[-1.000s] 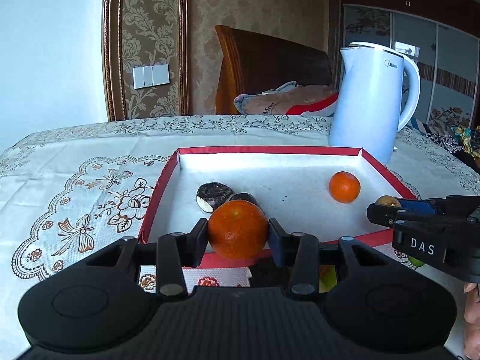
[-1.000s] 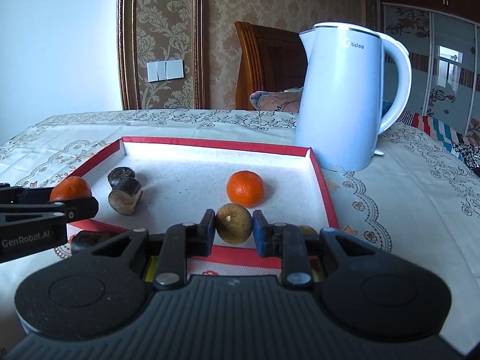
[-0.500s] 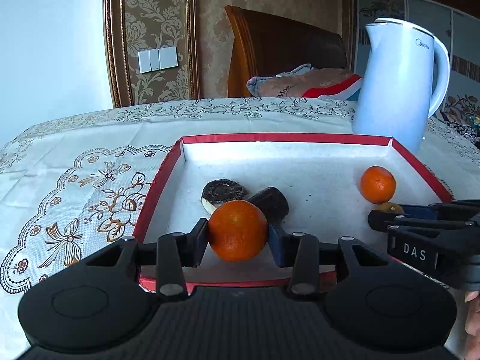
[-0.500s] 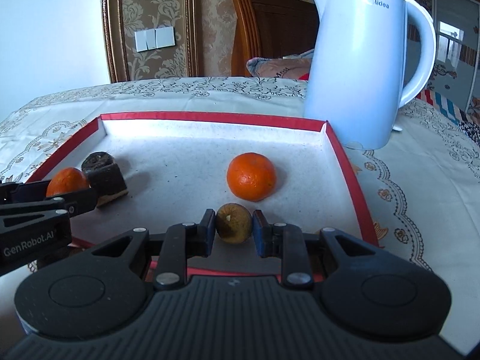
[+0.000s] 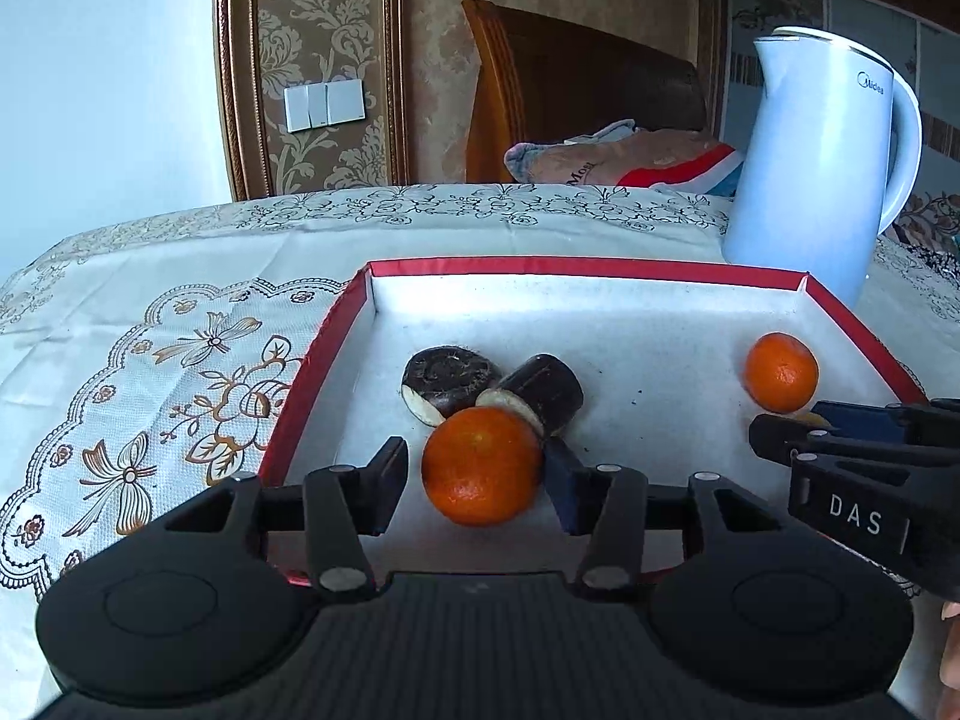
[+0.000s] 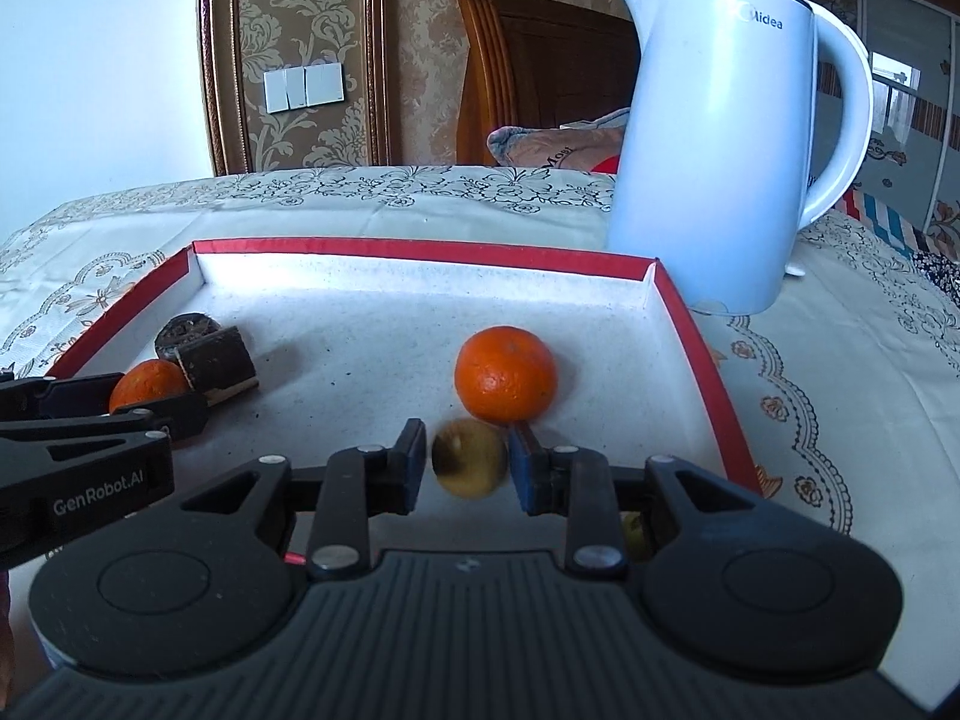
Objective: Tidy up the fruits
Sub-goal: 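Carry the kiwi over the tray and open the right tool while the left tool carries the tangerine, then lower the tangerine into the tray and open the left tool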
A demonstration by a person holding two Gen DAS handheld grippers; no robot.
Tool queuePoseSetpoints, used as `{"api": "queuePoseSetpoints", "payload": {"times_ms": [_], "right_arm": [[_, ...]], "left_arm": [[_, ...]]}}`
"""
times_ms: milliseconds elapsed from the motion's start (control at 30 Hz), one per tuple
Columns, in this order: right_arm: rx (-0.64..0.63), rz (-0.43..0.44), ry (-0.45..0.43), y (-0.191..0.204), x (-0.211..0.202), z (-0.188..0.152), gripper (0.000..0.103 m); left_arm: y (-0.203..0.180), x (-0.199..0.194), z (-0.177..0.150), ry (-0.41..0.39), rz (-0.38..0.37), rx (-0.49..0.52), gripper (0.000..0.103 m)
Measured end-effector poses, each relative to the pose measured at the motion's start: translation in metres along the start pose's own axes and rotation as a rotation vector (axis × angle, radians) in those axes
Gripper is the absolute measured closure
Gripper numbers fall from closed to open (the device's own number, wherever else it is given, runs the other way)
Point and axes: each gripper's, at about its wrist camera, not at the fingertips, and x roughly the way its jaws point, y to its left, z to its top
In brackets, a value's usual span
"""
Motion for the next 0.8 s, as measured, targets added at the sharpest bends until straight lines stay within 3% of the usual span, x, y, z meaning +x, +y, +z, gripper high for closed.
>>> {"api": "queuePoseSetpoints", "payload": {"times_ms": [167,300,367,567,667,800], "right_arm": [[0.003,-0.004,-0.015,0.0,-0.004,0.0,0.05],[0.014,0.001,-0.021,-0.002,-0.007,-0.001,0.047],[0.027,0.0,-0.028,-0.004,-0.009,-0.001,0.037],[0.036,0.005,-0.032,-0.005,-0.012,-0.003,0.037],[0.044,0.001,-0.051,-0.007,-0.017,-0.004,0.029],[0.05,0.004,-0.082,-0.01,-0.027,-0.007,0.029]], "left_arm": [[0.002,0.0,0.0,0.003,0.002,-0.005,0.043],[0.0,-0.002,-0.002,-0.01,0.013,0.011,0.039],[-0.001,-0.003,-0.003,-0.018,0.014,0.017,0.035],[-0.001,-0.004,-0.003,-0.023,0.015,0.023,0.035],[0.001,-0.007,-0.004,-0.028,0.007,0.023,0.035],[0.006,-0.015,-0.007,-0.042,-0.008,0.013,0.035]]}}
